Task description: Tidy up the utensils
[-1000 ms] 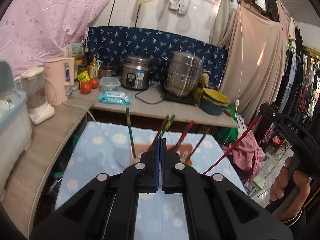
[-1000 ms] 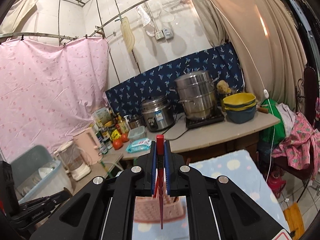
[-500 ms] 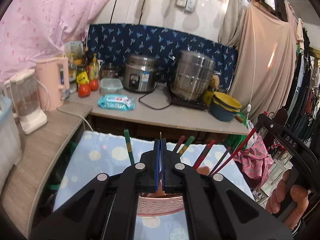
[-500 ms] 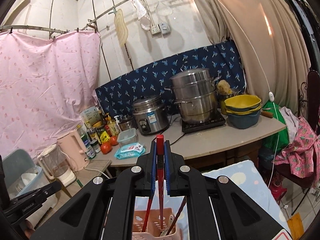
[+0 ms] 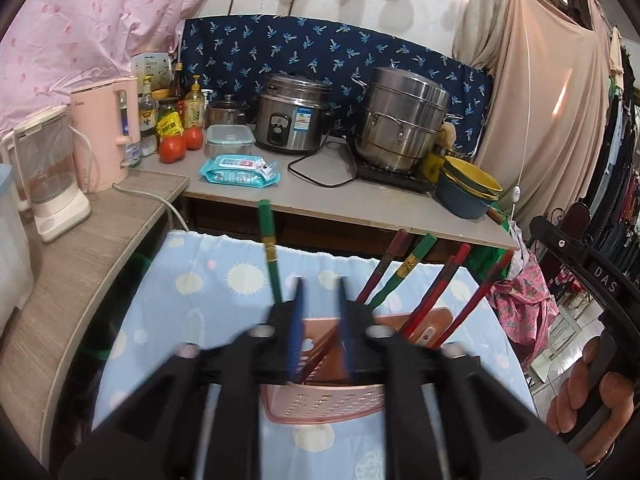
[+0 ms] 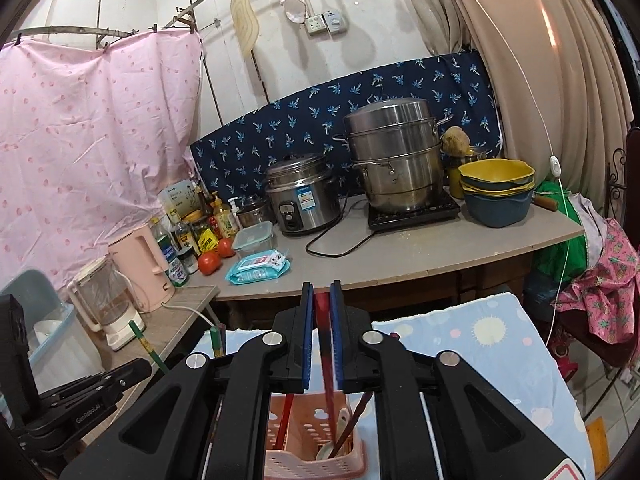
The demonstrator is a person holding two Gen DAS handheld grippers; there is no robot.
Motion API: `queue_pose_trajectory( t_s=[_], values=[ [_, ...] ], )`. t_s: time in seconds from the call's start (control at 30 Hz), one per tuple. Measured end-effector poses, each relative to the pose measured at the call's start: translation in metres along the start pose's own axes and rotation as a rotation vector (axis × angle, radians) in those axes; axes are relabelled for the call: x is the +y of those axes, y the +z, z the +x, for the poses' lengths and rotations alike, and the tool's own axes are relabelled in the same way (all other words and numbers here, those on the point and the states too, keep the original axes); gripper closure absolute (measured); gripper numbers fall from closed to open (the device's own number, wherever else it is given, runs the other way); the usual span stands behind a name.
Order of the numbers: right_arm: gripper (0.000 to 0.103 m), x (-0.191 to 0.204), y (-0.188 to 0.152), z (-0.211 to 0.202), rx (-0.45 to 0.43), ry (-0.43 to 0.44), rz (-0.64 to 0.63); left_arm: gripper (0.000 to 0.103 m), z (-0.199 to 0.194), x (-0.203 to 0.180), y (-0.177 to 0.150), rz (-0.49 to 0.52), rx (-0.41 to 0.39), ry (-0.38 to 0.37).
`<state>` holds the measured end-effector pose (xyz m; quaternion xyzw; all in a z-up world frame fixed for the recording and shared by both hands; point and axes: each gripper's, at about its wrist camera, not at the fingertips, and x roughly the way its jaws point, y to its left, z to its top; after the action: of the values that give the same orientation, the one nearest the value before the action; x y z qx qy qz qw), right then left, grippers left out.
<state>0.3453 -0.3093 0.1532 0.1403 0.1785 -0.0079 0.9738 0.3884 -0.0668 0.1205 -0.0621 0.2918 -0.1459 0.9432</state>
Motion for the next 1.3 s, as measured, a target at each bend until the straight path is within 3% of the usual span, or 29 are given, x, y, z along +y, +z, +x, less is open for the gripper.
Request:
queue_pose_trajectory(
  t_s=[0.03,0.13,0.37,0.43,0.57,0.97,1.3],
  values=[
    [0.087,0.001,0.0,0.0,-0.001,-0.005,-0.002,0.066,-0.003,0.0,-0.001,0.0,-0.009,0.008],
    [0.078,0.0,-0.002,-0.004,-0.005,-0.007,0.0,0.066,-0.01,-0.002,-0.003,0.012,-0.023,0.021],
    [0.077,0.005,-0.009,-0.014,0.002,-0.007,-0.023,0.065,-0.024,-0.007,-0.011,0.031,-0.023,0.069],
    [0.077,0.007,-0.014,-0.019,0.01,-0.004,-0.033,0.056,-0.031,-0.009,-0.016,0.041,-0.027,0.094],
    [0.071,0.012,-0.028,-0.03,0.029,0.001,-0.05,0.054,-0.044,-0.013,-0.027,0.059,-0.029,0.132],
    [0.071,0.029,-0.084,-0.07,0.12,0.007,-0.111,0.053,-0.069,-0.011,-0.064,0.043,0.025,0.145],
    [0.07,0.038,-0.115,-0.101,0.166,-0.023,-0.145,0.043,-0.09,-0.007,-0.09,0.048,0.035,0.194]
  ],
)
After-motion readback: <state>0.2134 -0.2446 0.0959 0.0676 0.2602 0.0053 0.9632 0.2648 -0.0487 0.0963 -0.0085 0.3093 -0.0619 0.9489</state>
